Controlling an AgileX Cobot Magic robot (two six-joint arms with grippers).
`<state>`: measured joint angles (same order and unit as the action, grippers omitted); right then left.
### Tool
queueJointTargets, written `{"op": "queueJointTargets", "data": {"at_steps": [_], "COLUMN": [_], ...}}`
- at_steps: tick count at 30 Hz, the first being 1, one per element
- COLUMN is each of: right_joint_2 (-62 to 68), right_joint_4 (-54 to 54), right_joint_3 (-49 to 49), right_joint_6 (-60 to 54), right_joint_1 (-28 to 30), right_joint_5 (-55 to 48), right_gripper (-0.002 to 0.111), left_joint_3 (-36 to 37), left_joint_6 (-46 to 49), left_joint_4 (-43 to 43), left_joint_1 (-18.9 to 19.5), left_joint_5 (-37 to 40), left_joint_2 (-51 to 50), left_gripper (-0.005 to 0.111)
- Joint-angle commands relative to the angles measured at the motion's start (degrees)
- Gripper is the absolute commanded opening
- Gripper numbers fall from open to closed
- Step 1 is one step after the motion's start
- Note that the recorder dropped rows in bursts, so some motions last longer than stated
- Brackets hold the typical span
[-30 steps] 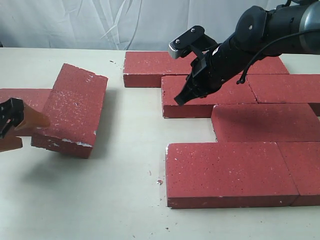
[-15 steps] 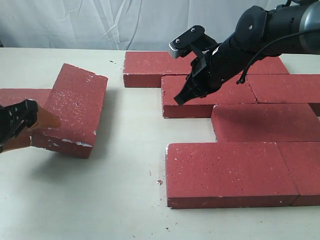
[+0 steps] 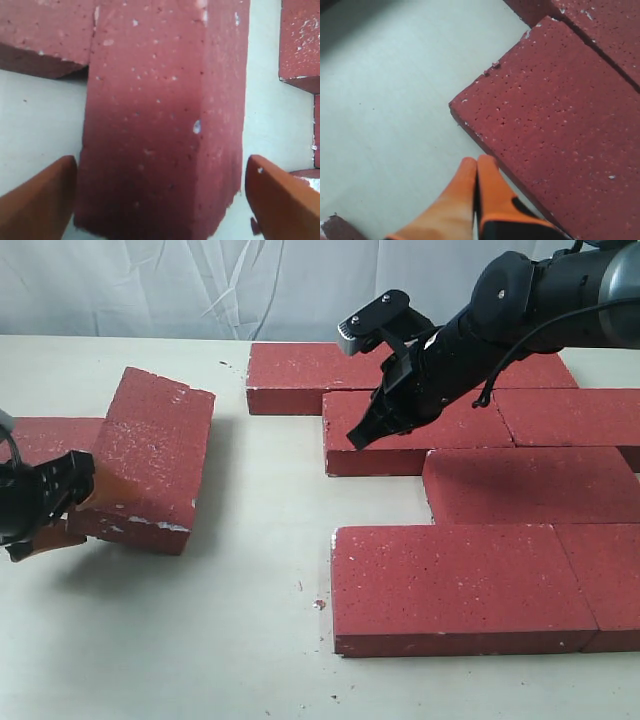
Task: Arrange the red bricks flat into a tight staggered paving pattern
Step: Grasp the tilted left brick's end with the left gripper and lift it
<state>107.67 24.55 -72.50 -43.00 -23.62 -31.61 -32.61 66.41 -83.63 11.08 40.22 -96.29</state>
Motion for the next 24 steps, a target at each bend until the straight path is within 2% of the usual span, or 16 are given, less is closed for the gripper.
{"op": "queueJointTargets", "data": {"at_steps": [1, 4, 6, 13, 15, 19, 24], "right_joint_2": [-0.1, -0.1, -0.1, -0.1, -0.1, -0.1, -0.1], "right_joint_4": [0.17, 0.17, 0.17, 0.17, 0.17, 0.17, -0.59], "right_joint_3": [0.16, 0.16, 0.16, 0.16, 0.16, 0.16, 0.16], "right_joint_6": [-0.14, -0.14, -0.14, -0.14, -0.14, -0.14, -0.14], "right_joint_1": [0.22, 0.22, 0.22, 0.22, 0.22, 0.22, 0.22], "right_joint_5": [0.9, 0.9, 0.9, 0.9, 0.9, 0.9, 0.54], "right_gripper": [-0.001, -0.001, -0.001, -0.001, -0.001, -0.001, -0.001], "left_joint_3": [0.24, 0.24, 0.24, 0.24, -0.16, -2.68, -6.87], "left_joint_6": [2.08, 2.08, 2.08, 4.82, 7.36, 8.15, 8.15], "left_joint_4": [-1.79, -1.79, -1.66, -1.8, -1.8, -1.66, 5.15], "left_joint_1": [-0.45, -0.45, -0.45, -0.45, -0.45, -0.34, -0.34], "left_joint_5": [1.51, 2.87, 3.85, 8.55, 12.42, 18.84, 16.03], "left_joint_2": [-0.22, -0.22, -0.22, -0.22, 0.02, 2.53, 8.48], "left_gripper": [0.079, 0.072, 0.063, 0.01, 0.0, 0.0, 0.0]}}
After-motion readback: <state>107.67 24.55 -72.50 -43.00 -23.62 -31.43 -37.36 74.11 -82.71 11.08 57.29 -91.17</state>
